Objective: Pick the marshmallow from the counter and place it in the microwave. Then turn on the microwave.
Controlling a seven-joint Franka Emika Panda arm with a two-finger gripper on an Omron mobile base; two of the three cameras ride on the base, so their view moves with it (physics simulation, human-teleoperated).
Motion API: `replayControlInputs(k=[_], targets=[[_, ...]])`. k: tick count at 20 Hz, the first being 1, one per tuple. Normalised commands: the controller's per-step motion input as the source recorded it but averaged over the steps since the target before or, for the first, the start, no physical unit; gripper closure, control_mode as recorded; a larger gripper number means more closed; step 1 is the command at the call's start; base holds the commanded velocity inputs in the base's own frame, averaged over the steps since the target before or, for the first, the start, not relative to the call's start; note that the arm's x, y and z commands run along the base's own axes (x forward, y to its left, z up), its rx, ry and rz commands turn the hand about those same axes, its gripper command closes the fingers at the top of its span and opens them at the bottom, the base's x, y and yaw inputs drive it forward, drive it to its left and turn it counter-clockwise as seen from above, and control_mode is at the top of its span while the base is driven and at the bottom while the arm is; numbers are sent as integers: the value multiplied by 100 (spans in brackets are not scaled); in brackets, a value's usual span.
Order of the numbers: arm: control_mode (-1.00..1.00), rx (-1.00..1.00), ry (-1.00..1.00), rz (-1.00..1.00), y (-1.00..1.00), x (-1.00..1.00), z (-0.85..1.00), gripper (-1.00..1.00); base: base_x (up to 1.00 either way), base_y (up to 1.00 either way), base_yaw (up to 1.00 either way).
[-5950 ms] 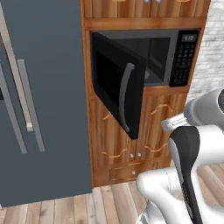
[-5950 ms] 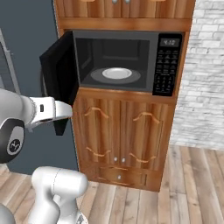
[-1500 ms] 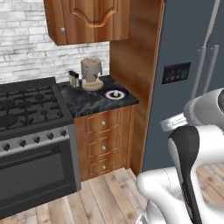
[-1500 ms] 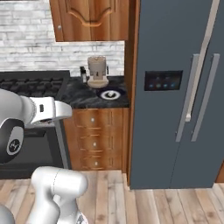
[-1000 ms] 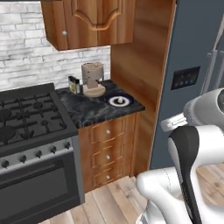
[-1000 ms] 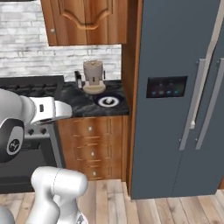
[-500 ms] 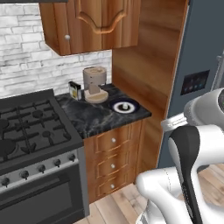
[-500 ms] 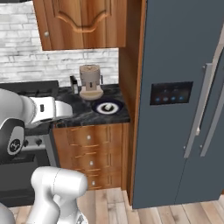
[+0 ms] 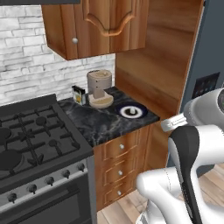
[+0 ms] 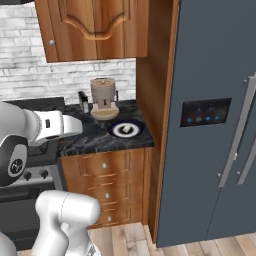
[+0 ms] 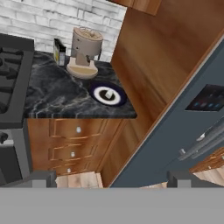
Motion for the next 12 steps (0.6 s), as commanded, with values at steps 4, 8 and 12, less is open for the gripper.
replayControlInputs(k=[4,8,12], targets=[[100,0,0,0,0,0,0,-100,27,38,-12],[100,0,0,0,0,0,0,-100,20,33,-11],[100,0,0,0,0,0,0,-100,11,32,-9]])
